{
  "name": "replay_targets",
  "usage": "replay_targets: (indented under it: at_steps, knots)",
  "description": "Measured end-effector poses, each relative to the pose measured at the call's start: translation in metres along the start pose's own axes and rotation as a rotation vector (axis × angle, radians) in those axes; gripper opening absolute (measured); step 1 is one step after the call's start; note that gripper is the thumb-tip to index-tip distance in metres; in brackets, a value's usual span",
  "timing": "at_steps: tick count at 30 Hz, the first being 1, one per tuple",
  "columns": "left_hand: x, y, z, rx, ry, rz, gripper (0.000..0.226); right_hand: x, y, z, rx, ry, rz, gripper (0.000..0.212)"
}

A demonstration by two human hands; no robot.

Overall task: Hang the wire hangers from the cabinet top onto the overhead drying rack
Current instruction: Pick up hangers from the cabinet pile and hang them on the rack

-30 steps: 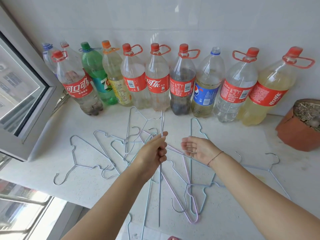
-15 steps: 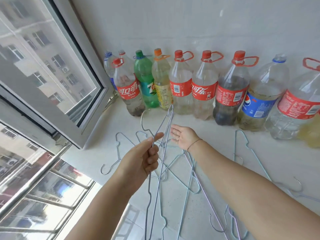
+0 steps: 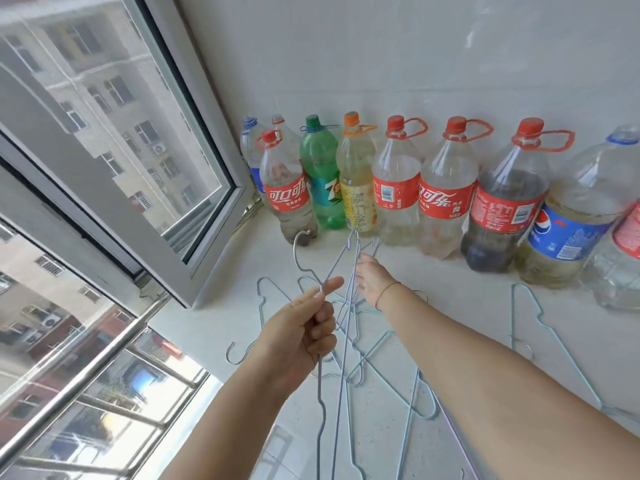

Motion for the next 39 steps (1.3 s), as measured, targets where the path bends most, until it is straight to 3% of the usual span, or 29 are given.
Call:
replay_targets:
  at_steps: [5, 11, 19, 24, 26, 30, 39]
  knots:
    - [0.014, -0.002, 0.007, -0.008, 0.019, 0.020, 0.032, -0.013, 0.008, -0.005, 0.067, -0.020, -0.031, 0.039]
    - [0.032, -0.001, 0.024, -0.025, 0.007, 0.045, 0.033, -0.015, 0.018, -0.008, 0.181, 0.200, -0.002, 0.028]
    - [0.039, 0.006, 0.032, -0.026, 0.052, 0.034, 0.036, -0.004, 0.043, -0.007, 0.224, 0.351, -0.075, 0.024]
    - [0.028, 0.028, 0.018, -0.014, 0.076, 0.009, 0.038, 0.009, 0.064, -0.016, 0.307, 0.286, -0.088, 0.025]
    - [0.024, 0.041, 0.014, -0.030, 0.129, 0.004, 0.040, 0.012, 0.076, -0.017, 0.330, 0.254, -0.123, 0.026]
    - [0.007, 0.077, 0.006, -0.064, 0.256, -0.081, 0.071, 0.018, 0.113, -0.007, 0.330, 0.257, -0.237, 0.024]
    - [-0.030, 0.167, -0.050, -0.133, 0.376, -0.071, 0.074, 0.035, 0.219, 0.019, 0.312, 0.304, -0.541, 0.022]
Point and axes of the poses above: each hand's wrist, its own y-axis away from the middle knuckle, its own x-axis out of the back of the hand, z = x × y, the point moved 6 cm from there along -y, towards the middle knuckle, and after that the axes turned 1 degree about -z, right-handed, at the moved point
